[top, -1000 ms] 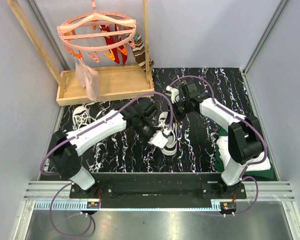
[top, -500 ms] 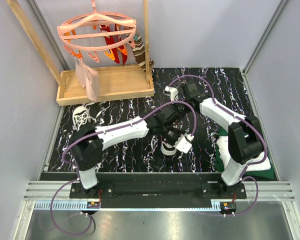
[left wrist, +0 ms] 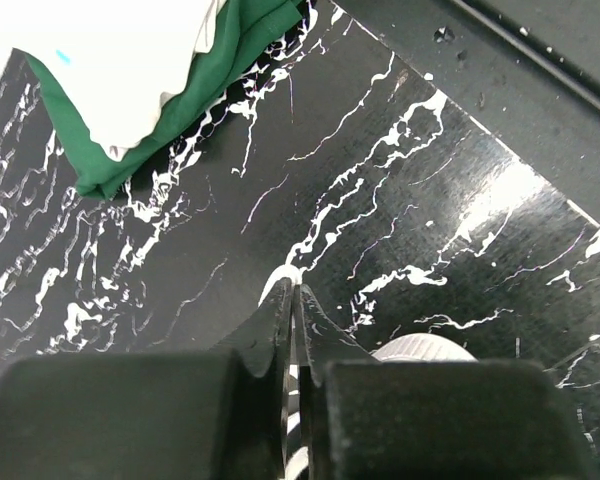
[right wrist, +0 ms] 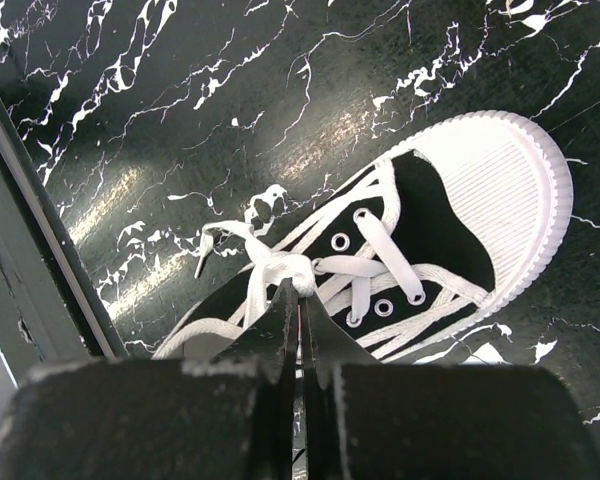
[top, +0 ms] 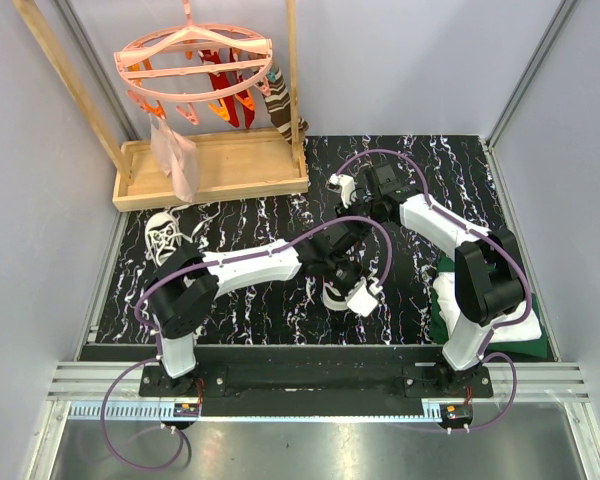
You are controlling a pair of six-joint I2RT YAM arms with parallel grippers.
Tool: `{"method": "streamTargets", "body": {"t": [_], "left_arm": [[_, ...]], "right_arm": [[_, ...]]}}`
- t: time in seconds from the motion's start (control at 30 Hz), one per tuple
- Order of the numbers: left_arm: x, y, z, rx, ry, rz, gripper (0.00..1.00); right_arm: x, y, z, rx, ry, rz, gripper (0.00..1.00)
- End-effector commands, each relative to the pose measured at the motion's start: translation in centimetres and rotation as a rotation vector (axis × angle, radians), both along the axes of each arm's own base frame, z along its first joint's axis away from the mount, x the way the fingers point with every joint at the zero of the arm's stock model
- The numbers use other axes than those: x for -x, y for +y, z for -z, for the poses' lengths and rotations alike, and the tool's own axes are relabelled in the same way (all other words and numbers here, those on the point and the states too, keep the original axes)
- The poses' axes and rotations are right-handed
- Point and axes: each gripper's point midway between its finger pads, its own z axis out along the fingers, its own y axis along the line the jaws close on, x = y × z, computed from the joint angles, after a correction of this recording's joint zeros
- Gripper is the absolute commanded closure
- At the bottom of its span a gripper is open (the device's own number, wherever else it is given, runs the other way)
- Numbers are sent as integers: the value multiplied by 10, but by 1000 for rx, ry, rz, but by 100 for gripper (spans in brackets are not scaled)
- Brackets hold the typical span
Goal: Tie the shoes
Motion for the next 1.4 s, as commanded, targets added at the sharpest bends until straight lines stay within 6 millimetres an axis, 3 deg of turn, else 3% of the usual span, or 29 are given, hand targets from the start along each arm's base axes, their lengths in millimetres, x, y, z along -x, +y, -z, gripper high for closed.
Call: {"method": "streamTargets", "body": {"t": [0.0,0.17,0.23,0.33,0.47,0.6,0.63,0.8,0.93,1.37], "left_arm": [[3,-11,-12,72,-56,82,81],[8,-8,-26,89,-37,75,56],[12,-7,-45,110,-14,63,49],[18,3,-71,116,50,17,46],[18,35,-99,141,194,-82,46],[-4,64,-108,180,303,-243,46],[-22,74,-111,213,335,-336,47],[-80,107,-104,251,357,-529,55],[-107,118,-84,224,346,-585,59],[-142,106,-57,177,323,-553,55]], "right_arm": [[-4,3,-12,-26,-35,-33,100],[-2,4,-14,-37,-26,-36,100],[-1,5,-13,-37,-22,-39,100],[-1,5,-15,-42,-23,-37,100],[0,6,-21,-54,-28,-38,100],[0,7,-23,-61,-27,-40,100],[0,7,-24,-67,-28,-41,100],[2,8,-29,-80,-33,-48,100],[3,9,-32,-89,-40,-59,100],[15,9,-43,-122,-79,-112,100]]}}
